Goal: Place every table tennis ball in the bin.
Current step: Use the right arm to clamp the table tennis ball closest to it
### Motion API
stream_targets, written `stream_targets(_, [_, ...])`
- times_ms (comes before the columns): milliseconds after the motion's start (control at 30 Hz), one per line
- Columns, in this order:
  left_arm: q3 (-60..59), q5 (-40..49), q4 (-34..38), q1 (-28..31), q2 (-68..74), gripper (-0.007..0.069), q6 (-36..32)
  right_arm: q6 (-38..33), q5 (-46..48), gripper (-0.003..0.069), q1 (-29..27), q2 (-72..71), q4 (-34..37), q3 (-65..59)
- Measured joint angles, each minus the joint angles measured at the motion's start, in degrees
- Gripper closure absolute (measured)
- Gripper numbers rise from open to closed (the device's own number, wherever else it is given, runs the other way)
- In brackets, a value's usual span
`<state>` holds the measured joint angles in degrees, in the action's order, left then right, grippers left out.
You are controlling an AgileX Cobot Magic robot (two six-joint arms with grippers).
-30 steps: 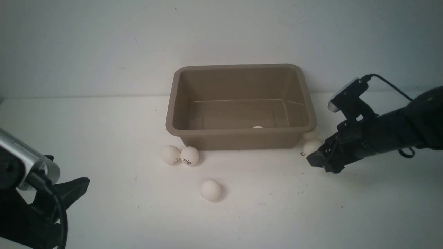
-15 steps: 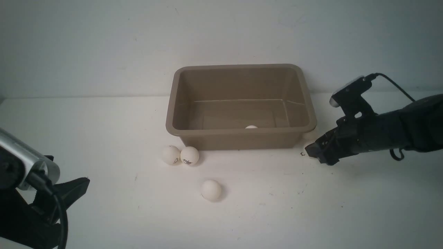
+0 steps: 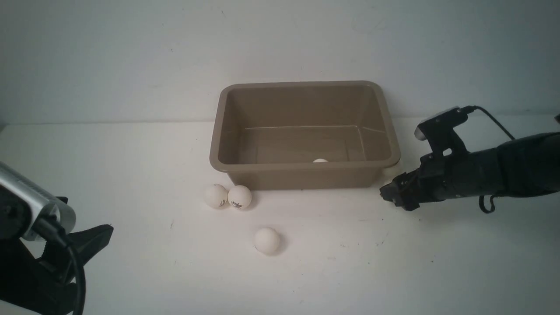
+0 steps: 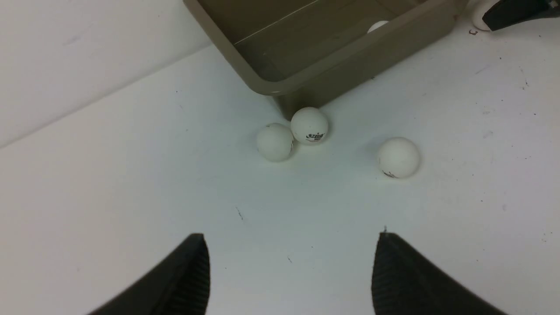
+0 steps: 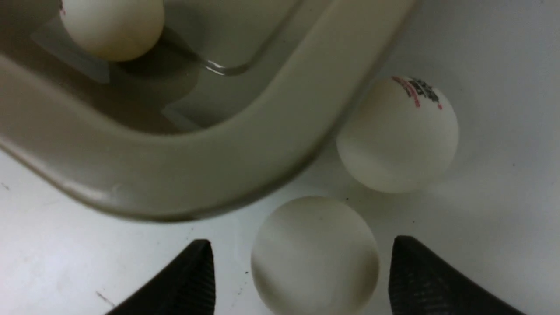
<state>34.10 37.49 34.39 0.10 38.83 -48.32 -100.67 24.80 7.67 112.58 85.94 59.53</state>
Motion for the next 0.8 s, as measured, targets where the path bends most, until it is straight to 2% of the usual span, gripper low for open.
stream_targets(67, [0.00,0.00,0.00,0.00,0.00,0.0176,0.00,-0.11,-0.06,0.0221,0.00,0.10,0.54,0.00])
stream_targets(167, [0.00,0.00,0.00,0.00,0.00,0.0176,0.00,-0.79,-0.94,0.0328,0.00,0.32,2.33,0.00])
stream_targets(333, [0.00,0.00,0.00,0.00,0.00,0.0176,0.00,-0.95,-1.40,0.0327,0.00,0.14,2.60,0.00])
stream_targets(467, [0.00,0.20,0.00,0.00,0.00,0.0176,0.00,0.64,-1.52,0.0327,0.00,-3.30,-0.83,0.00])
stream_targets(600, [0.00,1.60,0.00,0.00,0.00,0.0176,0.00,9.02,-0.61,0.0327,-0.76,-10.00,-11.60,-0.05])
stream_targets(767, [0.00,2.81,0.00,0.00,0.00,0.0176,0.00,25.84,5.50,0.0327,-3.69,-18.53,-30.40,-0.05])
stream_targets(800, [0.00,2.89,0.00,0.00,0.00,0.0176,0.00,27.35,6.14,0.0327,-4.11,-20.01,-32.42,-0.05])
